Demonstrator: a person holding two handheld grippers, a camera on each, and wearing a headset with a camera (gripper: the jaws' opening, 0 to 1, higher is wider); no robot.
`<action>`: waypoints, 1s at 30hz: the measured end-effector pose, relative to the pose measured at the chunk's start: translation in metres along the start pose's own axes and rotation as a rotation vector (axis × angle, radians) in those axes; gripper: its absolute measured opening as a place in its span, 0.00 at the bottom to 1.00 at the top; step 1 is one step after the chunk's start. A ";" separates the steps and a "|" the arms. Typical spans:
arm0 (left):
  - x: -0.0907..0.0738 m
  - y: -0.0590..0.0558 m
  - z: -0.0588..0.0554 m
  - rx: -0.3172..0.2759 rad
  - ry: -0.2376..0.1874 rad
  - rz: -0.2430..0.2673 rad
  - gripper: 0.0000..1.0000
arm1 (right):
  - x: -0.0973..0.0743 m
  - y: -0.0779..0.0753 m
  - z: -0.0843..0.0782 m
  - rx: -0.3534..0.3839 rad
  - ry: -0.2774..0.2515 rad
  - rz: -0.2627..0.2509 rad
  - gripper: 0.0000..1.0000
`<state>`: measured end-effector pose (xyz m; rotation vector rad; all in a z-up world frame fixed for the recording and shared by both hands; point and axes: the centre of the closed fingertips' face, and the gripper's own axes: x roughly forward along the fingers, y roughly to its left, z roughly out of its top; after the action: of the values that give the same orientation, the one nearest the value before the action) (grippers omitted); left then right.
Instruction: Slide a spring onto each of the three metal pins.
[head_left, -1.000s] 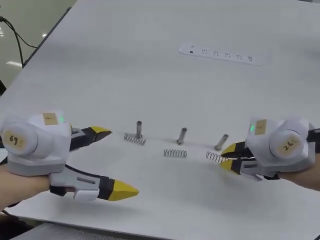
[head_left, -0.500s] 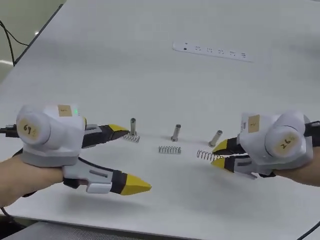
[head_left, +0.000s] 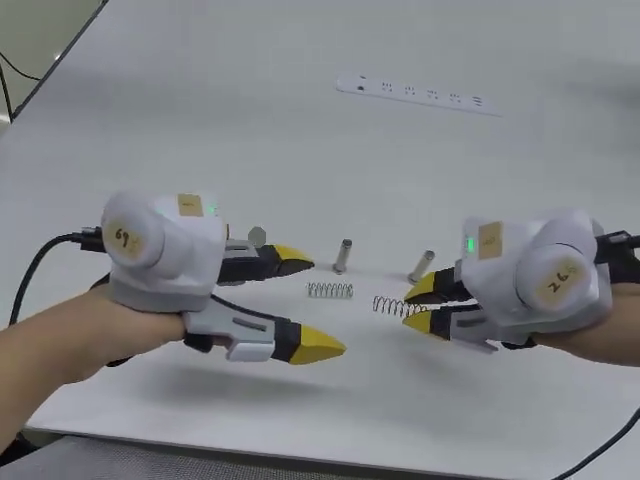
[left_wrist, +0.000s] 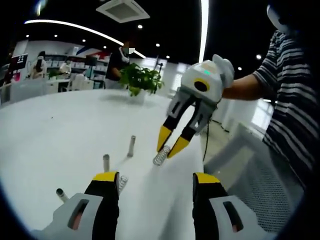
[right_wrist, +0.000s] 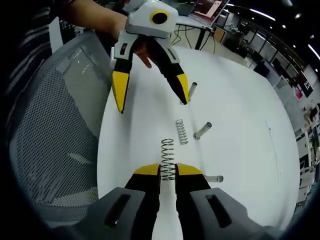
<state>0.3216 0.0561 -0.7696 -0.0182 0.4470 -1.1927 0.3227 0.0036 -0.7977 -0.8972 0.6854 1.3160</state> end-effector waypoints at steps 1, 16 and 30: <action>0.004 -0.002 0.001 0.000 -0.002 -0.009 0.52 | 0.000 0.001 0.001 -0.002 -0.002 0.003 0.08; 0.030 -0.007 0.004 0.054 -0.011 -0.055 0.33 | 0.000 0.005 0.011 -0.010 -0.023 0.014 0.08; 0.038 -0.010 0.003 0.093 -0.011 -0.087 0.12 | -0.003 0.003 0.021 -0.031 -0.040 0.020 0.08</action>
<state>0.3245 0.0177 -0.7763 0.0363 0.3835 -1.2977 0.3177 0.0200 -0.7855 -0.8883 0.6455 1.3623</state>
